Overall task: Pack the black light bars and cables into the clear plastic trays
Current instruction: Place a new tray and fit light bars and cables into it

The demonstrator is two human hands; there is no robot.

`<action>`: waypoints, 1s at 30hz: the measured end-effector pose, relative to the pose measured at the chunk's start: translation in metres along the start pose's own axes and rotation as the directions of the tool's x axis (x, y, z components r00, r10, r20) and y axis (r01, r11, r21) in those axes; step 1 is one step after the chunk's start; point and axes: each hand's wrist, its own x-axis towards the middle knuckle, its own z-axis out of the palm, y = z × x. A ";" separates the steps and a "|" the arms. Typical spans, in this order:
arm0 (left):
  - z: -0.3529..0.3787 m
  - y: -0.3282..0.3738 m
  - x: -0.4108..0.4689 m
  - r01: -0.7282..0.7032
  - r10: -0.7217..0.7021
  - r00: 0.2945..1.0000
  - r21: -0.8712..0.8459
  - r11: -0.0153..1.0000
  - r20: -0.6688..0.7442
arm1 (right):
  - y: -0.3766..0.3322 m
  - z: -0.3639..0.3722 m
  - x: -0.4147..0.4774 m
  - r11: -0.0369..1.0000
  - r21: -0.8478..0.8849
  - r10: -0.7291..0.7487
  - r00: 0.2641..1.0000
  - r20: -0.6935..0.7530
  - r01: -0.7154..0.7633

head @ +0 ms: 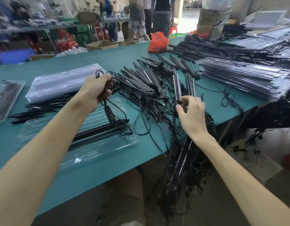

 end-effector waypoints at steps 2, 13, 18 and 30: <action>-0.016 -0.008 -0.004 0.030 -0.029 0.999 -0.024 0.999 0.040 | -0.010 0.001 -0.005 0.993 -0.074 -0.098 0.989 -0.111 0.091; -0.084 -0.057 -0.031 -0.011 -0.056 0.971 0.279 0.960 0.231 | -0.087 0.075 -0.047 0.902 -0.025 -0.385 0.830 0.402 0.431; -0.122 -0.074 -0.047 -0.195 0.039 0.951 0.497 0.845 0.308 | -0.081 0.097 -0.048 0.931 0.051 -0.340 0.810 0.478 0.361; -0.147 -0.105 -0.066 -0.397 0.214 0.916 0.690 0.606 0.339 | -0.074 0.111 -0.044 0.933 0.286 -0.304 0.904 0.300 0.219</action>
